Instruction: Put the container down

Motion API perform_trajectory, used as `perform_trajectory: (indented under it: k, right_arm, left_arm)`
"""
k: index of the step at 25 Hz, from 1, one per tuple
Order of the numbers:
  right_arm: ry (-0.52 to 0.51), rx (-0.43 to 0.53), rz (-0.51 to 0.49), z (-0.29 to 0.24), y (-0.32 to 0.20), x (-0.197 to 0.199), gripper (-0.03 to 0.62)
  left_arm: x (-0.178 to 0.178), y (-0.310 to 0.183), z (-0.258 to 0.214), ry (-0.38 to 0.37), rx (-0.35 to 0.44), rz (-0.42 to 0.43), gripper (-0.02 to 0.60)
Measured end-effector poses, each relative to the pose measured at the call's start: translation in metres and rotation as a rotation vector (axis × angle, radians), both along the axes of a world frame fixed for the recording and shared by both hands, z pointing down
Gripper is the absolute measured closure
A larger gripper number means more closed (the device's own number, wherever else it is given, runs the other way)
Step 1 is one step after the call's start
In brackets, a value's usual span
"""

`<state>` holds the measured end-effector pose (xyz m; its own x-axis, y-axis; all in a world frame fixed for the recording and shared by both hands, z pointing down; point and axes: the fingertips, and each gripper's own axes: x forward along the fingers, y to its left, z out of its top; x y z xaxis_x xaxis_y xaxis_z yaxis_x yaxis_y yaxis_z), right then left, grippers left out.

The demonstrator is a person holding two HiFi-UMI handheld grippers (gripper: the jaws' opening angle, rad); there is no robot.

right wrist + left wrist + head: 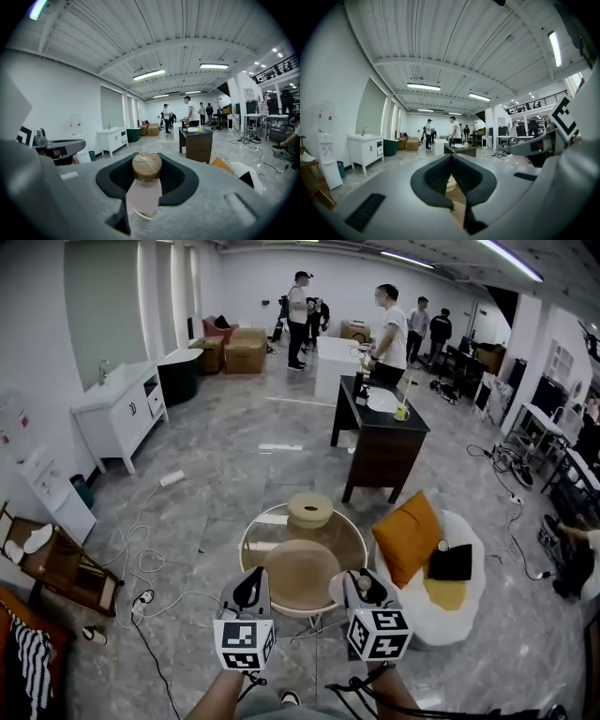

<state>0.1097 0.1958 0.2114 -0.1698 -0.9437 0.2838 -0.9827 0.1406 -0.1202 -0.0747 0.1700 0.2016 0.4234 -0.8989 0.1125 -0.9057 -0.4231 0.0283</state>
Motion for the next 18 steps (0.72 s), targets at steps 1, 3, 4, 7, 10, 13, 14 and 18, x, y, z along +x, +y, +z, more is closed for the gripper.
perform_trajectory:
  k: [1,3,4,7,10,13,14,18]
  right_arm:
    - [-0.001,0.0,-0.003,0.0,-0.004,0.001,0.468]
    - [-0.003,-0.003,-0.007,0.0,-0.01,0.001,0.468]
    - [-0.003,-0.005,-0.009,0.002,-0.013,0.002,0.468]
    - [0.002,-0.014,-0.015,0.007,-0.023,0.002,0.468]
    - [-0.003,-0.024,-0.02,0.014,-0.037,0.001,0.468]
    - [-0.005,-0.028,-0.02,0.016,-0.055,0.003,0.468]
    - [-0.006,-0.028,-0.017,0.016,-0.062,0.004,0.468]
    - [-0.004,-0.017,-0.012,0.009,-0.096,0.009,0.468]
  left_arm:
    - [0.001,-0.003,0.0,-0.001,0.0,-0.002,0.578]
    - [0.002,-0.008,0.0,-0.003,0.0,-0.007,0.578]
    - [0.003,-0.011,0.001,-0.005,-0.001,-0.01,0.578]
    - [0.005,-0.022,0.007,-0.002,-0.013,-0.018,0.578]
    - [0.007,-0.036,0.016,-0.006,-0.028,-0.015,0.578]
    - [0.011,-0.054,0.018,-0.011,-0.027,-0.008,0.578]
    - [0.012,-0.061,0.017,-0.01,-0.025,-0.006,0.578]
    - [0.015,-0.099,0.011,-0.002,-0.014,-0.005,0.578]
